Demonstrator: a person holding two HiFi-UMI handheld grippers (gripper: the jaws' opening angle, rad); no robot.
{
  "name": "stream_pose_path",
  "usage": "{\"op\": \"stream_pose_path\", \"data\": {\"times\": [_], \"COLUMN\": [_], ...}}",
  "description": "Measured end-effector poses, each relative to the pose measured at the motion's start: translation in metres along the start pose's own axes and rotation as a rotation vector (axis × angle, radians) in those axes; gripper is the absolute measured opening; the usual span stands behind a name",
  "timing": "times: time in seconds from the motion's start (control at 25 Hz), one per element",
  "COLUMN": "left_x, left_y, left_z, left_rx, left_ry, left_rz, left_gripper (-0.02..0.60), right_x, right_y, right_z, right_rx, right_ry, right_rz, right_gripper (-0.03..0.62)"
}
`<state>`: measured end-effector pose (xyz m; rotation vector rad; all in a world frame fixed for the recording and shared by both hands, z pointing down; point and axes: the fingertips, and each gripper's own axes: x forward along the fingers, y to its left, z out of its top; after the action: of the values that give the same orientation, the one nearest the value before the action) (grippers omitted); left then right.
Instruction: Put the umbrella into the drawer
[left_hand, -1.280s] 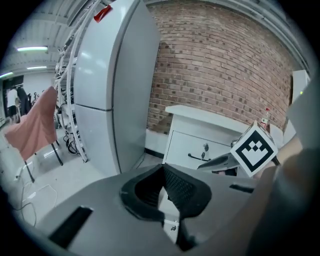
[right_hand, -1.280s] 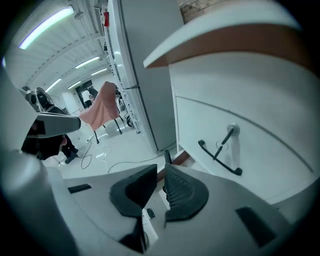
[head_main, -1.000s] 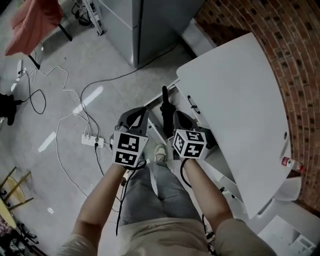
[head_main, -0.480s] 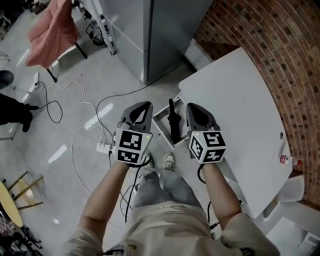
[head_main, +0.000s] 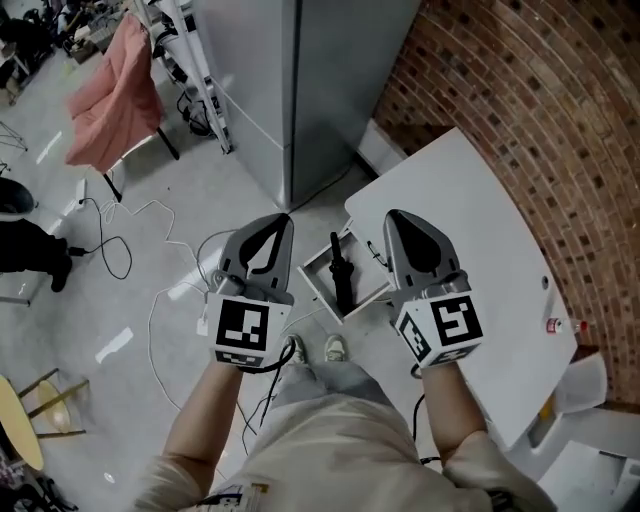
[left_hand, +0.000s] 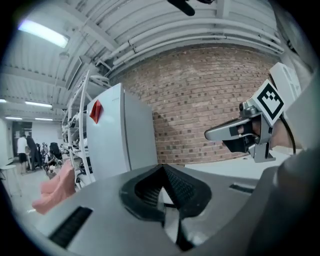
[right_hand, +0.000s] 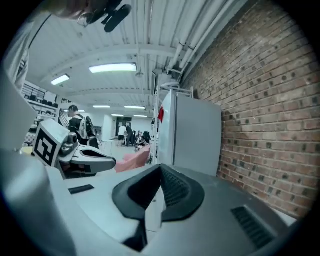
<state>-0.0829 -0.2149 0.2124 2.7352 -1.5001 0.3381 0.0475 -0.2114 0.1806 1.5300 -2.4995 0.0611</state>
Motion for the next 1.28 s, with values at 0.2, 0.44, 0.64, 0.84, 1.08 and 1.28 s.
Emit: {"op": "stream_pose_path", "data": {"times": [0.2,0.44,0.64,0.84,1.08,1.28], "left_x": [-0.03,-0.065,-0.091,-0.104,-0.111,-0.111], "left_y": [-0.001,-0.007,-0.014,-0.031,-0.035,-0.037], "left_z": [0.056,0.084,0.088,0.092,0.092,0.094], "left_rx": [0.048,0.007,0.028,0.037,0.035,0.062], "left_ry": [-0.112,-0.165,-0.148,-0.16,-0.147,-0.145], "left_rz": [0.015,0.04,0.064,0.053,0.06,0.066], "left_gripper": [0.006,0.006,0.006,0.006,0.006,0.006], "right_x": [-0.031,-0.061,-0.079,-0.088,-0.093,-0.099], "right_y": [0.015,0.033,0.048,0.067,0.082,0.08], "right_z": [0.066,0.119,0.129,0.123,0.112,0.104], "right_rx": [-0.023,-0.099,-0.112,-0.08,-0.077,-0.067], "right_ry": [-0.105,-0.198,-0.214,-0.211,-0.182,-0.164], "right_rz": [0.062,0.102,0.15,0.213,0.258,0.26], "right_gripper": [0.008,0.008,0.008,0.008,0.008,0.008]}}
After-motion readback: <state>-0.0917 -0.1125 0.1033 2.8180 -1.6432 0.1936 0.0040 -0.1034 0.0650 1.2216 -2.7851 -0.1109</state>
